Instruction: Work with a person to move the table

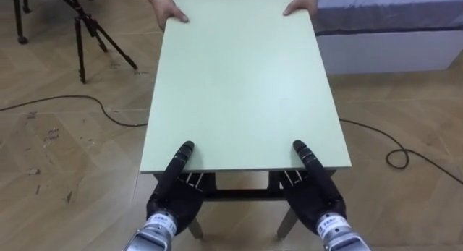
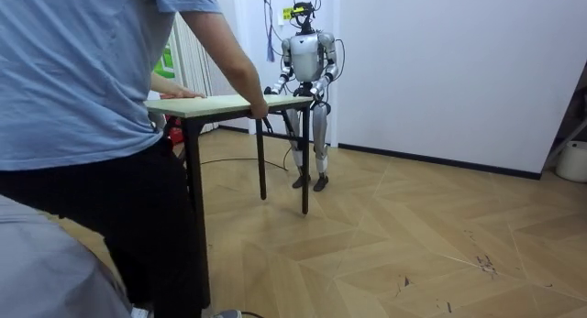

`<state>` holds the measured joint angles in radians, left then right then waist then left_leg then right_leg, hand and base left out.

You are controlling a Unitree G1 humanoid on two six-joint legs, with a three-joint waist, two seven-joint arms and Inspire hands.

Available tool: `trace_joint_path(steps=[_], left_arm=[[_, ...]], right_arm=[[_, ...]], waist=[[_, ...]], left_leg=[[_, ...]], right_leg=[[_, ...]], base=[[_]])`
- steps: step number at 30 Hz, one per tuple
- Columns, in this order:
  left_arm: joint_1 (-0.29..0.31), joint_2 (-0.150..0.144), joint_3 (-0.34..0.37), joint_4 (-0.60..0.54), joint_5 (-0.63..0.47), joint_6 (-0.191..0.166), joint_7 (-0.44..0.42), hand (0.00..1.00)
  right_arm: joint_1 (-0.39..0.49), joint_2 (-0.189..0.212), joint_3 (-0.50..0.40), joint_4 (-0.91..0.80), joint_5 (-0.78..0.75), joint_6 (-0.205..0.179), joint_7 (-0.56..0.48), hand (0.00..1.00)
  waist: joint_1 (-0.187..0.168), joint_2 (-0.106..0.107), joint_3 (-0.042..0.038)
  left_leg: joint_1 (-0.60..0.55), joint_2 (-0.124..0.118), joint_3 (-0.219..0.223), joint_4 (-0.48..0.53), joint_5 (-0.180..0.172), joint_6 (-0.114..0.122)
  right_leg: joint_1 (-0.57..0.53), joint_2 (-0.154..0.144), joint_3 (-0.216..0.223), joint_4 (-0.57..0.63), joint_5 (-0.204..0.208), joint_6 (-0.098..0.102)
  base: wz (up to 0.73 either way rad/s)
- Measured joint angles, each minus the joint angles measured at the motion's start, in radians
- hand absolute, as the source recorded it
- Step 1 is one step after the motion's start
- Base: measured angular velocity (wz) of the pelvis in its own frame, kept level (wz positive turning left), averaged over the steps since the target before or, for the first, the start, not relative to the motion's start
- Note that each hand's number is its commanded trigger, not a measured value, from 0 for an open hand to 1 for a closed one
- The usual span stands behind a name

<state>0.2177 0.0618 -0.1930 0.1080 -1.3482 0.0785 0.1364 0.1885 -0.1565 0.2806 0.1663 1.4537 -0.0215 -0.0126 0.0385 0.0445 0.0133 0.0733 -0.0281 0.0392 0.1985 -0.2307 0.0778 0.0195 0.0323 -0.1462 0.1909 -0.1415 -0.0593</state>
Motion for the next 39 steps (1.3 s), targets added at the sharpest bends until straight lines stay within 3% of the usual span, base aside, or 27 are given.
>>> trace_joint_path(steps=[3, 11, 22, 29, 33, 39], left_arm=[[0.026, 0.001, -0.004, -0.038, 0.000, -0.016, 0.000, 1.00], [0.026, 0.011, -0.006, -0.057, 0.006, -0.035, -0.002, 1.00], [0.031, 0.028, -0.018, -0.070, 0.008, -0.042, -0.020, 1.00], [0.107, 0.024, -0.023, -0.162, 0.004, -0.043, -0.022, 1.00], [0.110, 0.035, -0.044, -0.166, -0.029, -0.071, -0.024, 1.00], [0.105, 0.043, -0.067, -0.166, -0.074, -0.097, -0.043, 1.00]], right_arm=[[0.012, -0.011, 0.011, -0.041, 0.009, 0.000, -0.003, 1.00], [0.014, -0.011, 0.015, -0.064, 0.015, 0.002, -0.009, 1.00], [0.093, -0.019, 0.014, -0.142, 0.039, 0.000, -0.009, 1.00], [0.128, -0.033, 0.020, -0.207, 0.039, -0.002, -0.008, 1.00], [0.129, -0.044, 0.048, -0.216, 0.062, -0.034, -0.008, 1.00], [0.126, -0.040, 0.054, -0.227, 0.087, -0.037, -0.007, 1.00]], waist=[[-0.002, -0.002, 0.0003], [0.002, -0.015, 0.0038], [0.046, -0.017, 0.0051], [0.047, -0.017, 0.0044], [0.049, -0.017, 0.0043], [0.047, -0.035, 0.0051]], left_leg=[[0.002, 0.000, 0.000, 0.000, 0.000, 0.000], [0.001, 0.000, 0.001, -0.001, 0.000, 0.000], [-0.006, 0.001, 0.003, -0.003, 0.000, 0.000], [-0.024, 0.001, 0.003, 0.000, 0.000, 0.000], [-0.025, 0.002, 0.005, 0.010, 0.000, 0.000], [-0.059, 0.002, 0.004, 0.073, -0.003, -0.005]], right_leg=[[0.002, 0.000, 0.002, -0.001, 0.000, 0.000], [0.001, 0.001, 0.004, -0.003, 0.000, 0.000], [-0.004, 0.001, 0.004, -0.005, 0.000, 0.000], [-0.020, 0.002, 0.005, -0.001, 0.000, 0.000], [-0.021, 0.002, 0.006, 0.002, 0.001, -0.002], [-0.045, -0.004, 0.002, 0.050, -0.004, -0.007]], base=[[0.00], [0.00], [0.00], [0.00], [0.00], [0.03]])
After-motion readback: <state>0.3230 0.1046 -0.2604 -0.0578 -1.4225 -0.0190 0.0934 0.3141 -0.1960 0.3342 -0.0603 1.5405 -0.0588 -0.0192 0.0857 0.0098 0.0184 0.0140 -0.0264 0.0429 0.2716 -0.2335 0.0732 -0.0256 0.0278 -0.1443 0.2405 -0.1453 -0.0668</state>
